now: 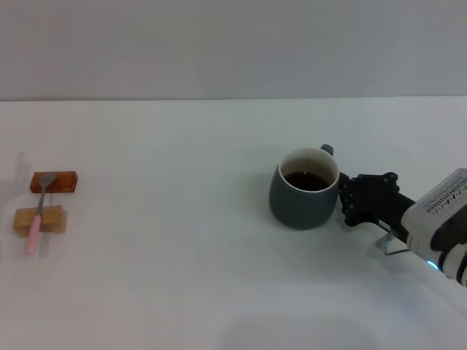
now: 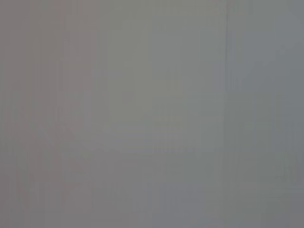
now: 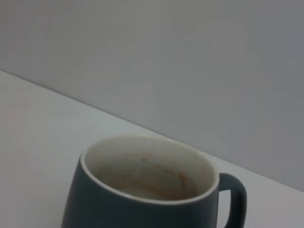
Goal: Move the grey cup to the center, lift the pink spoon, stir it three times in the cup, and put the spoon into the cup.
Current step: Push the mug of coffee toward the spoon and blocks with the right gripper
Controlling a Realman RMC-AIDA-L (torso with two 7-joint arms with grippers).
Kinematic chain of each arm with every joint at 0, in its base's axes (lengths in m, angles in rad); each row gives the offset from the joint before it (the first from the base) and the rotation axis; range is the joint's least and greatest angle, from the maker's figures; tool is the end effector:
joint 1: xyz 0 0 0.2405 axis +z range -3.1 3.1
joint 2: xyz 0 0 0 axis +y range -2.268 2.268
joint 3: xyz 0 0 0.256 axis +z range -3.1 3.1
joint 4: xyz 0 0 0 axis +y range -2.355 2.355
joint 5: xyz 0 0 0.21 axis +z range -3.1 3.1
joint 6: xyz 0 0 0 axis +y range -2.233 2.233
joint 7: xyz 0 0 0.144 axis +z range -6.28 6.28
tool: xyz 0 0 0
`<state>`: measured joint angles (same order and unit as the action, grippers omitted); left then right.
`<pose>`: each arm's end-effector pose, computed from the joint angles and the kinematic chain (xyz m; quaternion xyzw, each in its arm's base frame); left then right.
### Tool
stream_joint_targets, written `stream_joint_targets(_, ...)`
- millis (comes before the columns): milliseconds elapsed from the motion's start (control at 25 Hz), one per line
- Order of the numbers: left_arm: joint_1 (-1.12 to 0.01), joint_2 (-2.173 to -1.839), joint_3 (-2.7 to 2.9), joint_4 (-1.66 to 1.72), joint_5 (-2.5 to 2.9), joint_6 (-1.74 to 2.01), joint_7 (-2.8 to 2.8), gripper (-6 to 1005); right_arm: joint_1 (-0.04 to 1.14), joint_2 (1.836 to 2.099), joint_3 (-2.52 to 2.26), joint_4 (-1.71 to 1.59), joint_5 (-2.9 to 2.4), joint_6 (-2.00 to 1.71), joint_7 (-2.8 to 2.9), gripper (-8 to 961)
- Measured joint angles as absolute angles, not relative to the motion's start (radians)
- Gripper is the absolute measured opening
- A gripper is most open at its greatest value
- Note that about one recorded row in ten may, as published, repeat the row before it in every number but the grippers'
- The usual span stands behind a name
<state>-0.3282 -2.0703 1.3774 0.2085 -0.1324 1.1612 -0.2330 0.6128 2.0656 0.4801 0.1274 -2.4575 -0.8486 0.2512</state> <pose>-0.3743 0.3141 0.0515 -0.5891 -0.2589 -0.3037 0.7026 0.2976 0.3521 -0.0871 -0.8792 0.1635 0.1582 0.4187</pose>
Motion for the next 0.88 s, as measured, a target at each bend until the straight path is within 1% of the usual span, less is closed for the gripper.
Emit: stream_joint_targets(880,-0.328,-2.070,1.378,0.209,-0.150,1.166,-0.233,724,0.684,2.066,0.424,0.197,-2.458,-0.771,0.268,5)
